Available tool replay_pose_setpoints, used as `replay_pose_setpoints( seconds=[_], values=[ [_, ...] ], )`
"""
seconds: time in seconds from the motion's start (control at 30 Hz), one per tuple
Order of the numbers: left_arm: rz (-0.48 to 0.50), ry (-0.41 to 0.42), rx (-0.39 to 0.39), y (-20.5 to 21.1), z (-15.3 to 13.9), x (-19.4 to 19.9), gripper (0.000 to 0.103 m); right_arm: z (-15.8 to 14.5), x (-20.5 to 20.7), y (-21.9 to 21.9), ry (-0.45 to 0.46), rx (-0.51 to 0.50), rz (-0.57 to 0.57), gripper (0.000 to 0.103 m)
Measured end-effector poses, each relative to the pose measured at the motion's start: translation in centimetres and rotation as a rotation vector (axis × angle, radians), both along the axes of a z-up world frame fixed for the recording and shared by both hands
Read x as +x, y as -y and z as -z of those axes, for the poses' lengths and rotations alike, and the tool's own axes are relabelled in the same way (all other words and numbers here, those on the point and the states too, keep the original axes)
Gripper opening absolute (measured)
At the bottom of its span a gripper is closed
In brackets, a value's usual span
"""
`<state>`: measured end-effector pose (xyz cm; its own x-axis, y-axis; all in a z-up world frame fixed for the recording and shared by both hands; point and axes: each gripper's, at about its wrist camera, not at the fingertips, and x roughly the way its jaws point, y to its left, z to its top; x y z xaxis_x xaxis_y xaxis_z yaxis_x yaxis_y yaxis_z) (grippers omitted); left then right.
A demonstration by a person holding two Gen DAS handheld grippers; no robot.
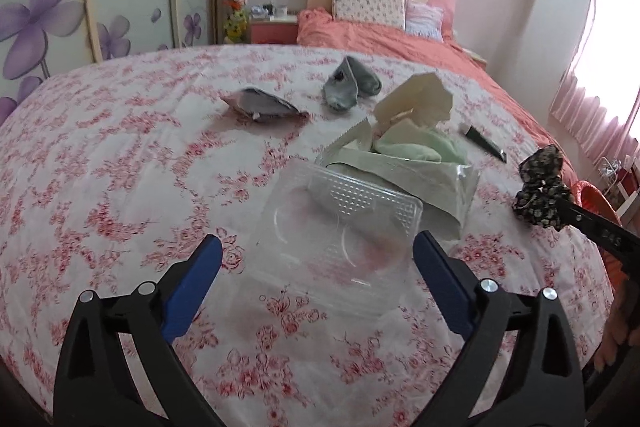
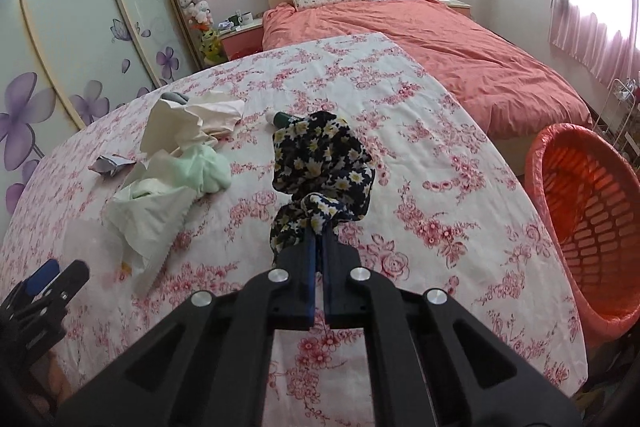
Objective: Collect trash
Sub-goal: 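Grasp the clear plastic tray with the left gripper while the right carries the cloth toward the basket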
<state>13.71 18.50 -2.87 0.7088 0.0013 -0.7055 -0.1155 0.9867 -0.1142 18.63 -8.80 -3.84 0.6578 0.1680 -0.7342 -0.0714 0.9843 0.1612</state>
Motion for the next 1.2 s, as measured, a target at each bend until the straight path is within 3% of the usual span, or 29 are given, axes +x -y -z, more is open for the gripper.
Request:
replay_pose_setpoints(
  seconds=[0.27, 0.57, 0.8, 0.87, 1.2],
  values=[
    [0.020, -0.079, -0.069, -0.1, 1.3, 1.2, 0.096, 0.2, -0.3, 0.0, -0.008, 0.000, -0.003, 0.004],
    [-0.004, -0.087, -0.089, -0.8, 0.9, -0.4, 0.096, 0.2, -0.7, -0.2, -0.013, 0.001, -0.017, 0.004],
    [0.007, -0.105, -0.044, 0.0, 1.4, -1.2, 0.096, 0.3, -1.1, -0.2, -0.014, 0.009, -0.022, 0.004],
    [0.008, -0.090, -0.033, 0.1, 1.5, -1.5, 0.090, 0.1, -1.4, -0.1, -0.008, 0.009, -0.024, 0.004],
    [0.009, -0.005, -0.028, 1.0, -0.4, -1.9, 0.087, -1.4, -2.8, 1.2, 0.031, 0.020, -0.019, 0.004]
  ],
)
